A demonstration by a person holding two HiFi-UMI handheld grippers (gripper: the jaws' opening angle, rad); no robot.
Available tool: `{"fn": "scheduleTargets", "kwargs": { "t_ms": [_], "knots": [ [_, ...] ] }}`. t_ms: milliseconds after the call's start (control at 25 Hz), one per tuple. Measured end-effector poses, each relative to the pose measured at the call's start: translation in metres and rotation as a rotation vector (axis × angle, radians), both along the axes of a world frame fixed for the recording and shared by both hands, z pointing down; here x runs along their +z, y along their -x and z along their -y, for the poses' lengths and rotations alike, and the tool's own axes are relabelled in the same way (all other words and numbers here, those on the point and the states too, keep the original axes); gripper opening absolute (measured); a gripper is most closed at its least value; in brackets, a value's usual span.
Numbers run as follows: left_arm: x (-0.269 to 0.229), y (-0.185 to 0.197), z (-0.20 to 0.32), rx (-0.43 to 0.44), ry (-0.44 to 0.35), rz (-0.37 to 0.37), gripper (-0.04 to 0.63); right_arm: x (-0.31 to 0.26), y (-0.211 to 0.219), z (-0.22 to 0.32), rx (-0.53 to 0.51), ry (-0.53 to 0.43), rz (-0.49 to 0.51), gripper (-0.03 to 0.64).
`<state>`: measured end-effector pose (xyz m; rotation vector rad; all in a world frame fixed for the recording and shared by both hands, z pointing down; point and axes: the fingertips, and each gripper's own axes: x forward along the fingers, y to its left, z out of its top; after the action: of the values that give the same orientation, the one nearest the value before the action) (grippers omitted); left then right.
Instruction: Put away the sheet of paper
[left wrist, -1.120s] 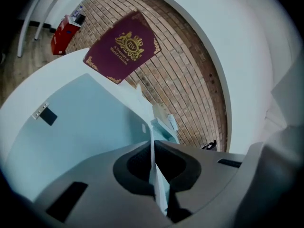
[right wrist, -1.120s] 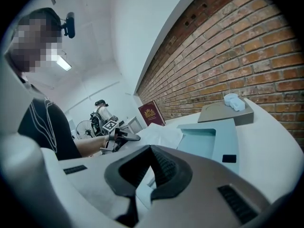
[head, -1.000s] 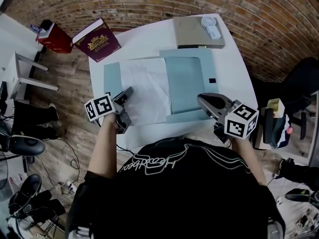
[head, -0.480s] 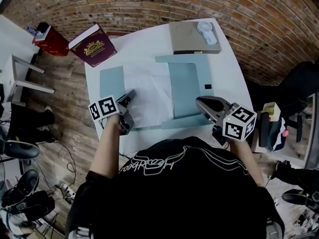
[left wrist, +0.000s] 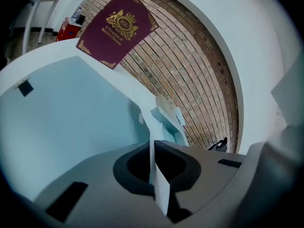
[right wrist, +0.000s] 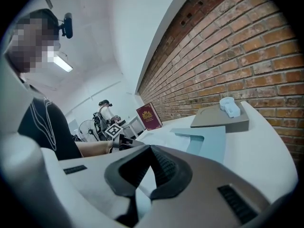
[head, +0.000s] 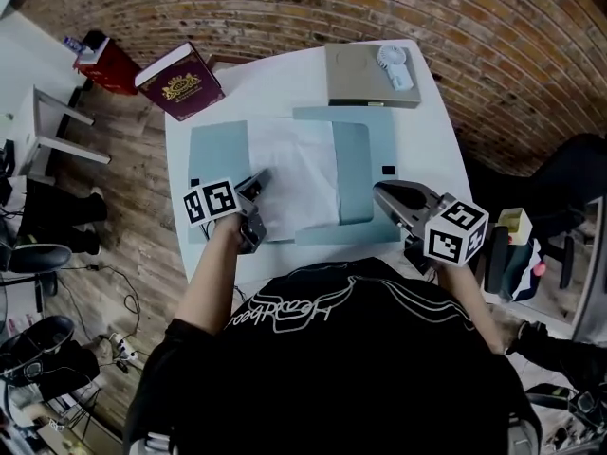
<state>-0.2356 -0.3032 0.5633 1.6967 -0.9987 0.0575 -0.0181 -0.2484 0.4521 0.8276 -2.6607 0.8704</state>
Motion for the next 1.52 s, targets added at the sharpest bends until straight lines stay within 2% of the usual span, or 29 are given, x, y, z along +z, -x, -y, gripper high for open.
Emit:
{"fn": "scheduleTargets", "kwargs": {
  "t_ms": [360, 640, 920, 1200, 1520],
  "knots": [
    [0.002, -0.039, -0.001, 0.003, 0.01, 0.055, 0.031, -0.004, -0.022, 0.007, -0.037, 0.021, 0.005, 0.003],
    [0.005, -0.07, 0.002, 0.037, 0.008, 0.101, 0.031, -0.009, -0.039, 0.008, -0.036, 0.008, 0.011, 0.003],
    [0.014, -0.085, 0.007, 0.035, 0.034, 0.11, 0.031, -0.017, -0.051, 0.014, -0.027, -0.013, 0.019, 0.003],
    [0.027, -0.098, 0.01, 0.061, 0.062, 0.159, 0.032, -0.014, -0.063, 0.023, -0.029, -0.01, 0.029, 0.003],
    [0.033, -0.117, 0.015, 0.088, 0.064, 0.153, 0.034, -0.009, -0.07, 0.03, -0.057, 0.0, 0.053, 0.003]
  ]
}}
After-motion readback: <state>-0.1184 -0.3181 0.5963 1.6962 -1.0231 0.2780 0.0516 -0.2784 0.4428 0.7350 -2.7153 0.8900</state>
